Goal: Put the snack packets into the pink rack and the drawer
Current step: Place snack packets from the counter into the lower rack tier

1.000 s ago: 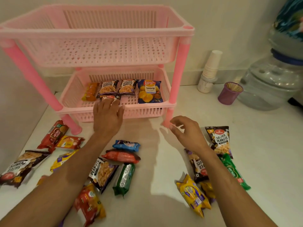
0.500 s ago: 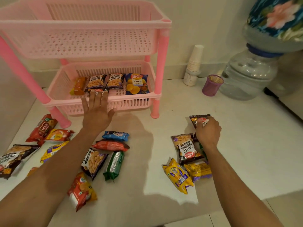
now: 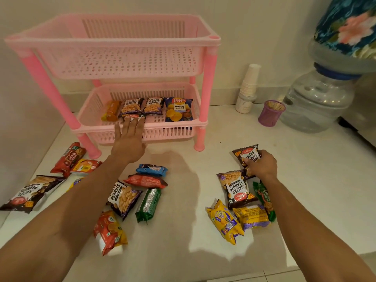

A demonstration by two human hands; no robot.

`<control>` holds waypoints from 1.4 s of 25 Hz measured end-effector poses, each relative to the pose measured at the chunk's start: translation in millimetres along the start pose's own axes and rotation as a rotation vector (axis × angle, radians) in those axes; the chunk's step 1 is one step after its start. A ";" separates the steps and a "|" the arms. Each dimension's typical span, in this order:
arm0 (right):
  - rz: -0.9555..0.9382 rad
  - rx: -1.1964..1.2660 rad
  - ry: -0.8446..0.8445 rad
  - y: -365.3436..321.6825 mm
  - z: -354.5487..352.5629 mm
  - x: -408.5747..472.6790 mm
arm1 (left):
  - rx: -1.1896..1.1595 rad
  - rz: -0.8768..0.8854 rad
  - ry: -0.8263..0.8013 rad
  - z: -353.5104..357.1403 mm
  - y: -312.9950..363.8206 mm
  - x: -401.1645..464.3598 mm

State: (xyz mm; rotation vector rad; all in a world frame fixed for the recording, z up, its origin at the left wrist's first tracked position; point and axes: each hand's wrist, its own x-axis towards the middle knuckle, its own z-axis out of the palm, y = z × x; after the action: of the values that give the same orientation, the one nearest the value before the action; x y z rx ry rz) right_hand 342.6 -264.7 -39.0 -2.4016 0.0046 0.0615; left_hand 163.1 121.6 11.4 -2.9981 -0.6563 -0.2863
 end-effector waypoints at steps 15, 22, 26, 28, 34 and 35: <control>-0.766 0.220 0.133 -154.5 35.2 -85.2 | 0.066 0.081 -0.022 0.2 -14.1 -3.4; -0.659 0.230 -0.041 -243.3 76.1 -77.4 | 0.085 0.111 0.078 7.9 -18.5 -10.5; -0.549 0.233 -0.063 -278.8 103.6 -54.7 | 0.034 0.118 0.149 7.5 -20.3 -11.8; -0.496 0.195 -0.094 -291.8 117.7 -38.7 | 0.003 0.121 0.186 10.0 -20.7 -11.9; -0.452 -0.084 -0.232 -312.3 161.6 -8.2 | 0.007 0.140 0.329 22.1 -20.6 -9.0; -0.454 -0.130 -0.245 -314.2 166.8 -4.8 | 0.008 0.138 0.341 24.3 -20.6 -8.4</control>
State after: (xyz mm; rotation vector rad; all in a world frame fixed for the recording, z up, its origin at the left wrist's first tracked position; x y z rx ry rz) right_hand 337.0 79.8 49.7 -2.4493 -0.6729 0.1465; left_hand 151.1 139.2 -13.7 -2.8622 -0.4137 -0.7597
